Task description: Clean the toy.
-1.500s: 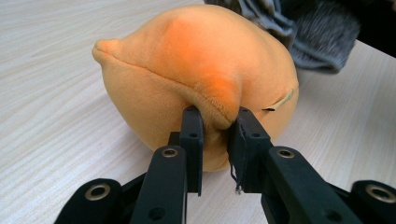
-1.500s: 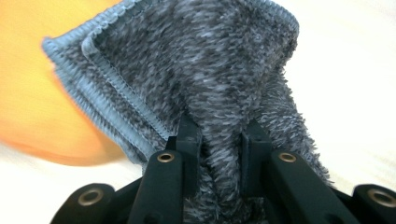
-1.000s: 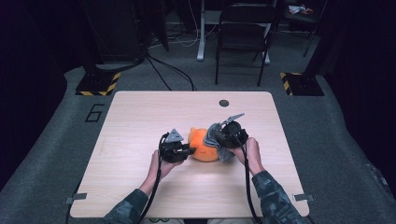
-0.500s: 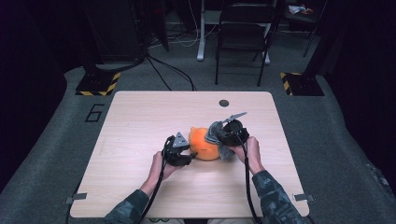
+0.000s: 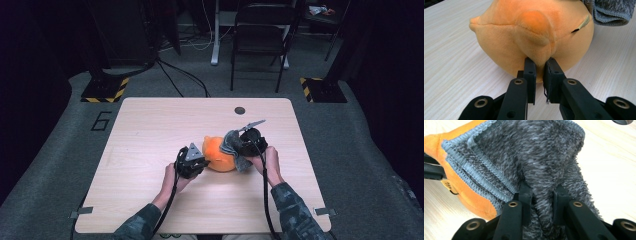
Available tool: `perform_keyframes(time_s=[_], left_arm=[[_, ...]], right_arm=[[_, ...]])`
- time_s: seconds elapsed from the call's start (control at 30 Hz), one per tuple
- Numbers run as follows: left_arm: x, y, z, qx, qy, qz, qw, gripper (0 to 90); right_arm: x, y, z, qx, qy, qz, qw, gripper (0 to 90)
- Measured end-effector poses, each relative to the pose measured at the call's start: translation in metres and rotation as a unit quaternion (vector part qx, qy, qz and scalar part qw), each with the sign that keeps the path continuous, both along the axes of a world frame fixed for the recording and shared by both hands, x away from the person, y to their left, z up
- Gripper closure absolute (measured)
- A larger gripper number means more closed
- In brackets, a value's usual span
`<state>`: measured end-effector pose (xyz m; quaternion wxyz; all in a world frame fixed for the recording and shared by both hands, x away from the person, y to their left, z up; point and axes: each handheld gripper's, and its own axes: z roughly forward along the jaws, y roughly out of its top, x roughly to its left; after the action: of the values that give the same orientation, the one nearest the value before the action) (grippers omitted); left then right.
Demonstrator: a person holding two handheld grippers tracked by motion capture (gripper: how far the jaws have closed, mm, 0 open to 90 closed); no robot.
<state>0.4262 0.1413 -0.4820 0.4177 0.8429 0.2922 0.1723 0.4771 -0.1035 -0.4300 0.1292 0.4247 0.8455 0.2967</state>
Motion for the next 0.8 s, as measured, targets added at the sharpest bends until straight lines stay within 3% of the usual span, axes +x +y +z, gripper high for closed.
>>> perform_keyframes(time_s=[0.37, 0.53, 0.63, 0.8], left_arm=[[0.0, 0.003, 0.013, -0.029, 0.018, 0.004, 0.9994, 82.4], [-0.003, 0.002, 0.018, -0.041, 0.029, 0.003, 0.9987, 82.4], [-0.005, 0.0, 0.021, -0.046, 0.031, -0.003, 0.9985, 82.5], [-0.005, 0.0, 0.021, -0.047, 0.036, -0.001, 0.9983, 82.4]], right_arm=[[-0.009, 0.002, 0.017, 0.001, -0.017, 0.006, 0.9998, 74.1], [-0.021, 0.018, 0.03, -0.002, -0.04, 0.03, 0.9988, 74.0], [-0.033, 0.037, 0.04, -0.004, -0.064, 0.055, 0.9964, 74.0], [-0.037, 0.052, 0.035, -0.028, -0.081, 0.068, 0.994, 74.0]])
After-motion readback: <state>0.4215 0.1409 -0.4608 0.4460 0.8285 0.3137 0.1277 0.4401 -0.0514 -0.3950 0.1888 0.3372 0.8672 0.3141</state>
